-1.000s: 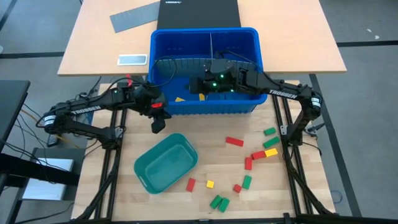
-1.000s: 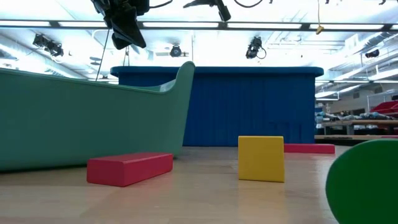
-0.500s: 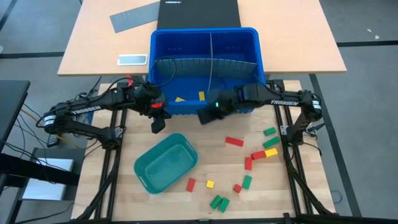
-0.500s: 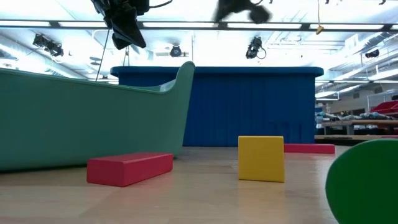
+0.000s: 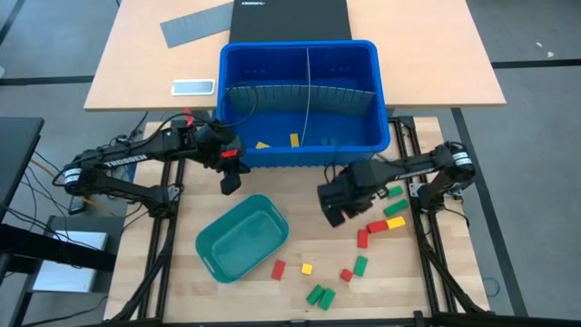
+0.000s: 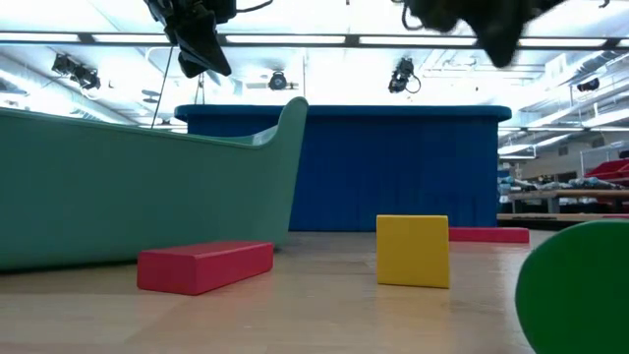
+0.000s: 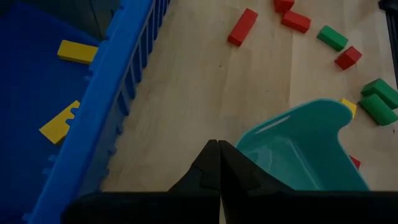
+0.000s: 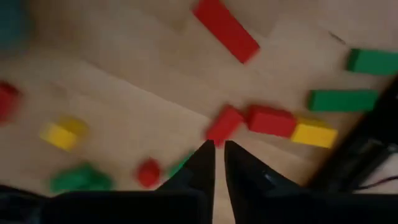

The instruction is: Sort Items/Unsort Items

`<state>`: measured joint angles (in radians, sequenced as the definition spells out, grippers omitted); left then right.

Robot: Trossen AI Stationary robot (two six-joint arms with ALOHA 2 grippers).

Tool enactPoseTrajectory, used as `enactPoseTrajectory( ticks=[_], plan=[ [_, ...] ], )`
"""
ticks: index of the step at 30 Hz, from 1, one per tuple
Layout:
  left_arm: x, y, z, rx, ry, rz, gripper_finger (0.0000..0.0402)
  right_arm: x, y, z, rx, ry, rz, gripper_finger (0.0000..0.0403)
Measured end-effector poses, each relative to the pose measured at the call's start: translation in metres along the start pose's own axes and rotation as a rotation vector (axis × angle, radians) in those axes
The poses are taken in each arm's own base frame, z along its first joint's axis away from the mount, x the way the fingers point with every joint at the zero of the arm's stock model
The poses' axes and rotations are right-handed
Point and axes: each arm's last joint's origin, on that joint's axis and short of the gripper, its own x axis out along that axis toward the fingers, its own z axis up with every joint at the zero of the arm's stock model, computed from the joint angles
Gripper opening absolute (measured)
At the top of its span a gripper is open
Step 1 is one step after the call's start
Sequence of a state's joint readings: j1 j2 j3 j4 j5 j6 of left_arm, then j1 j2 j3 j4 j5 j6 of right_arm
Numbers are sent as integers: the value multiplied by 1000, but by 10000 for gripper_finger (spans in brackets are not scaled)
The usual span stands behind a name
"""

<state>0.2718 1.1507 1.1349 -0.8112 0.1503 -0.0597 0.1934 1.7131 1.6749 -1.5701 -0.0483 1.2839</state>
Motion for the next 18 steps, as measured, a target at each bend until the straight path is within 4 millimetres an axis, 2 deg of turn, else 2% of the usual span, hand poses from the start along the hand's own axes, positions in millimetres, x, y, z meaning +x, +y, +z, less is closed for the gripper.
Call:
enactPoseTrajectory(
  ticks=[6,12,18],
  plan=[
    [0,-1,0,0,2,-23,0,44,-6,-16,-321,99,-156,81],
    [0,-1,0,-21,4,-31,0,77,-17,-30,-642,227,-250,142],
    [0,-1,0,-50,6,-35,0,104,-35,-41,-827,335,-303,189]
  ],
)
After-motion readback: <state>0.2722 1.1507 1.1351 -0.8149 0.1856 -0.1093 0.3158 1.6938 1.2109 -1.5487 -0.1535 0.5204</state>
